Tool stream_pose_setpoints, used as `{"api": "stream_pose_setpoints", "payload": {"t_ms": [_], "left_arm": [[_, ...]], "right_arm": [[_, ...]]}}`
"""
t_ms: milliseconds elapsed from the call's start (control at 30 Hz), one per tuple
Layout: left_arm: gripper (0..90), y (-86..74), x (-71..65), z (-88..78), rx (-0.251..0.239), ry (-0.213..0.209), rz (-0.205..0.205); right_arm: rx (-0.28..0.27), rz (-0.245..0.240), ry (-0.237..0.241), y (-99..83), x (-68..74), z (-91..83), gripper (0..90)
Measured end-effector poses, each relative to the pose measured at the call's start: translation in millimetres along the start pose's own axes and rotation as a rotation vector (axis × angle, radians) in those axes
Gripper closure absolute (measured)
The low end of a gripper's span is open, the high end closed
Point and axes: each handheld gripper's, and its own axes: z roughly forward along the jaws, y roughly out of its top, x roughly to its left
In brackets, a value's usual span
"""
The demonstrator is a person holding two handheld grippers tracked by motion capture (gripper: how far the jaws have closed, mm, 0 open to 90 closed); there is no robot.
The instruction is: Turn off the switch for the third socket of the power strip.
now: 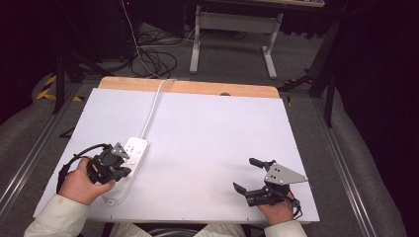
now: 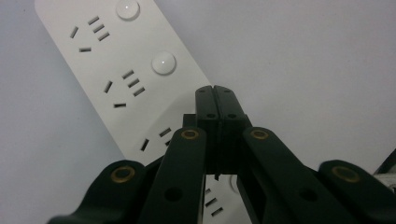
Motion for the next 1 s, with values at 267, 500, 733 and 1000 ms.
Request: {"api": "stream_pose_setpoints", "payload": {"t_ms": [267, 500, 733, 1000], "left_arm": [[90.0, 3.6, 1.1, 3.8, 0.049, -0.007, -0.013], [90.0, 4.6, 1.2, 4.9, 0.045, 0.01, -0.008], [89.9, 4.1, 2.0, 7.9, 0.041, 0.015, -0.005], [89.8, 3.9, 0.5, 9.1, 0.045, 0.023, 0.001]], "right_arm": [[0.0, 0.001, 0.001, 0.0, 0.0, 0.1, 7.2], [0.004, 0.0, 0.002, -0.1, -0.1, 0.3, 7.1], [0.004, -0.004, 0.004, -0.1, 0.0, 0.3, 7.1], [-0.001, -0.003, 0.006, -0.1, 0.4, 0.3, 7.2]]}}
